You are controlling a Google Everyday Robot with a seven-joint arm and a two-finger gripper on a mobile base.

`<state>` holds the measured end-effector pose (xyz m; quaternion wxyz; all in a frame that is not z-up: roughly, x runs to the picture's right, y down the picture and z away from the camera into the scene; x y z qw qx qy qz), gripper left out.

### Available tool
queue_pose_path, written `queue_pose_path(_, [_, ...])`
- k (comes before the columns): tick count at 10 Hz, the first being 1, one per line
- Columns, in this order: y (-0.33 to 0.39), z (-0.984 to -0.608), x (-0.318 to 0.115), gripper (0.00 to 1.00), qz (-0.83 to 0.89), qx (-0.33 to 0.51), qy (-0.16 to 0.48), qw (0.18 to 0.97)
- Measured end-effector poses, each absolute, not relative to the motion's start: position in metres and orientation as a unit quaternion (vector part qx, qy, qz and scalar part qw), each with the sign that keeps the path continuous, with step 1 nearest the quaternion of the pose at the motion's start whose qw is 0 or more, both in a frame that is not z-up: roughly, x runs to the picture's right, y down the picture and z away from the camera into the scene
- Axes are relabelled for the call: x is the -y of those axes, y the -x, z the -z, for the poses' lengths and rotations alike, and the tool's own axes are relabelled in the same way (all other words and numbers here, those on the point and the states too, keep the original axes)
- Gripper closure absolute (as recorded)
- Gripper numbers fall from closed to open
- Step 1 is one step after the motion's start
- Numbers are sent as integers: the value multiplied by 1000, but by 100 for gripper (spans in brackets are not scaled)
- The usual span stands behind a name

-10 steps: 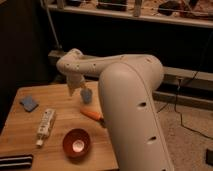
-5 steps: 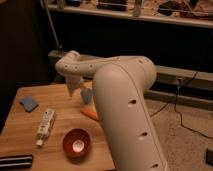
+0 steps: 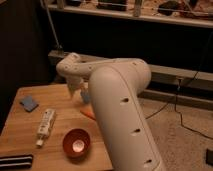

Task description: Place the ceramic cup in the ceramic bowl

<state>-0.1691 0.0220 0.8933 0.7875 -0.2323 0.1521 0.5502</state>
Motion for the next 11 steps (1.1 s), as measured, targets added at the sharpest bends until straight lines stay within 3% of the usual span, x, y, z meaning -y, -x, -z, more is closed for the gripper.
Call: queue_pose_path(11, [172,-913,-29,35,-553,-160,256,777])
